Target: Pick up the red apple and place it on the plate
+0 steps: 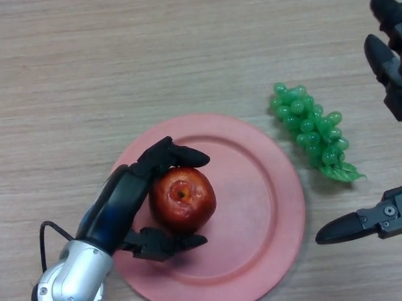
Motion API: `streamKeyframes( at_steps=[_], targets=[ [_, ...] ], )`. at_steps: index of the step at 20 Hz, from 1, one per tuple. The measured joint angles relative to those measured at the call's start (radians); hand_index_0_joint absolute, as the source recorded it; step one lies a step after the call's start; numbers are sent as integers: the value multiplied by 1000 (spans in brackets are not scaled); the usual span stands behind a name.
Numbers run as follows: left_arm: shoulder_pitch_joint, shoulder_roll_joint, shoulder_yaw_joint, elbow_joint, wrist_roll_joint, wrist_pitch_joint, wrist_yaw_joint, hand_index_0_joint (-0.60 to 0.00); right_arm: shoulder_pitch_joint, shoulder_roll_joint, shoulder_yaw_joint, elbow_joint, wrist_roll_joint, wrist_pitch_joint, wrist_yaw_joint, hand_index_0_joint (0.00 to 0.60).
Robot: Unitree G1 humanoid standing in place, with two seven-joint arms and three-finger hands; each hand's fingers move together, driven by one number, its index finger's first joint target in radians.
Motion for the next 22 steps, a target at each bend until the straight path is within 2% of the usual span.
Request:
streamKeyframes(
  at_steps=[1, 2, 7, 9, 10, 13, 14, 16, 18, 20, 22],
  targets=[
    [-1, 0, 0, 0, -4, 0, 0, -150, 0, 0, 0, 0, 0, 0, 0, 0],
    [-1, 0, 0, 0, -4, -6, 0, 0, 3, 0, 0, 0, -2, 0, 0, 0],
    [-12, 1, 16, -3, -3, -42, 0, 0, 19, 5, 1, -18, -1, 0, 0, 0],
    [-16, 9, 54, -43, -4, -40, 0, 0, 15, 5, -3, -35, -1, 0, -2, 0],
    [-22, 27, 89, -93, -14, -34, 0, 0, 1, 4, -2, -44, 0, 2, -2, 0],
    [-71, 41, 187, -251, -130, 107, -16, 0, -41, -1, -1, -48, -2, 51, -2, 0],
    [-106, 70, 226, -289, -172, 153, -25, 0, -52, -3, 0, -48, -2, 77, -2, 0],
    [-132, 79, 309, -369, -312, 245, -31, 0, -72, -6, -1, -52, -1, 103, -1, 0],
    [-124, 106, 376, -404, -473, 287, -30, 0, -82, -12, -2, -47, 1, 102, 12, 0],
    [-94, 110, 416, -408, -523, 300, -23, 0, -83, -29, -17, -15, 3, 85, 57, 0],
    [-63, 110, 428, -426, -556, 309, -24, 0, -80, -29, -60, 1, 31, 65, 63, 0]
  ],
)
